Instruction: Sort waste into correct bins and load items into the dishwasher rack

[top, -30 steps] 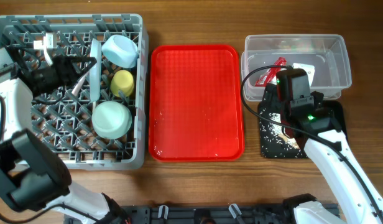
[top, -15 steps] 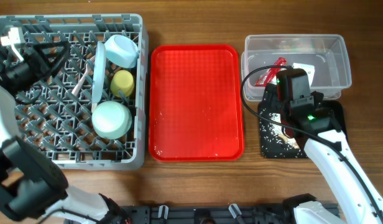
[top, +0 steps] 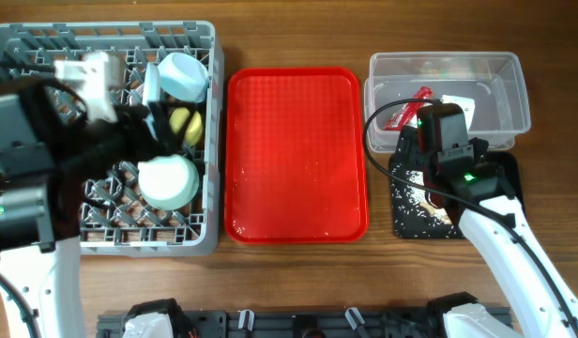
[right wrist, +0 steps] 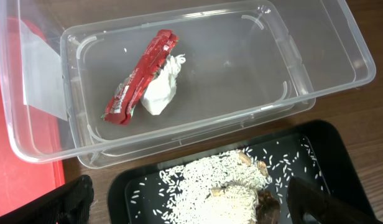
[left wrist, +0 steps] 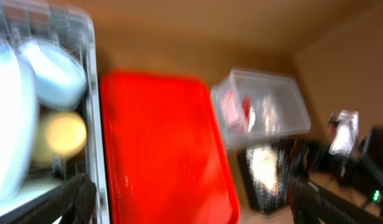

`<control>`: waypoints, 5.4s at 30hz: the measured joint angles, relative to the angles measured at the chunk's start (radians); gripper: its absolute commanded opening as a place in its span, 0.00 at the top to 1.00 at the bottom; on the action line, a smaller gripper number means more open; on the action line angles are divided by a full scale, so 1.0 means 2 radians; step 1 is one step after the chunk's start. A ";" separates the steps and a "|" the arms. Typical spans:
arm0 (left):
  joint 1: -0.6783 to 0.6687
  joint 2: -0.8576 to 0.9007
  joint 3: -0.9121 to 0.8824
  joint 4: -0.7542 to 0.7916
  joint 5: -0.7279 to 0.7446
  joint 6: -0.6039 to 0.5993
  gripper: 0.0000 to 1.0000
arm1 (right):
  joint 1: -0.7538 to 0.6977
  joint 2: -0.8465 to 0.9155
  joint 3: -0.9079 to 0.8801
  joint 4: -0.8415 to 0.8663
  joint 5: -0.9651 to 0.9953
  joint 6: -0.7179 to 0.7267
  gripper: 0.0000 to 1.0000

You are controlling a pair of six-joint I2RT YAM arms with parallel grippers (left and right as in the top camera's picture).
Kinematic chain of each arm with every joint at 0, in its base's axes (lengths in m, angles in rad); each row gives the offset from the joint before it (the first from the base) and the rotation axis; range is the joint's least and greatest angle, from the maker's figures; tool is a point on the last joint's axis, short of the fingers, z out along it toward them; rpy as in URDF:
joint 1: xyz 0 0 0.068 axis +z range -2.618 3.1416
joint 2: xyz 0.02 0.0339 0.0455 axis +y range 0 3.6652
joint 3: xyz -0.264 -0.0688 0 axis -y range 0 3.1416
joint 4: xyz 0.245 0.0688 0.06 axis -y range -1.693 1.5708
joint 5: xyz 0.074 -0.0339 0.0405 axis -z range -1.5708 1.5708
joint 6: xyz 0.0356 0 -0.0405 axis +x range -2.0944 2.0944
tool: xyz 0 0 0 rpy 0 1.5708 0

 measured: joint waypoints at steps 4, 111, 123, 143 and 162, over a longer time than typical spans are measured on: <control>-0.066 0.011 -0.013 -0.039 -0.046 0.000 0.00 | 0.000 0.000 0.000 0.000 0.000 0.000 0.00; -0.148 0.053 -0.138 0.238 -0.268 -0.101 0.00 | -0.112 -0.604 -0.437 0.303 -0.223 -0.082 0.00; -0.148 -0.206 -0.165 0.196 -0.268 -0.101 0.00 | -0.112 -0.603 -0.437 0.302 -0.223 -0.082 0.00; -0.054 -0.561 -0.613 0.614 -0.201 -0.105 0.00 | -0.112 -0.602 -0.437 0.303 -0.223 -0.082 0.00; -0.036 -0.562 -0.706 0.492 -0.228 -0.063 0.00 | -0.112 -0.602 -0.437 0.303 -0.223 -0.082 0.00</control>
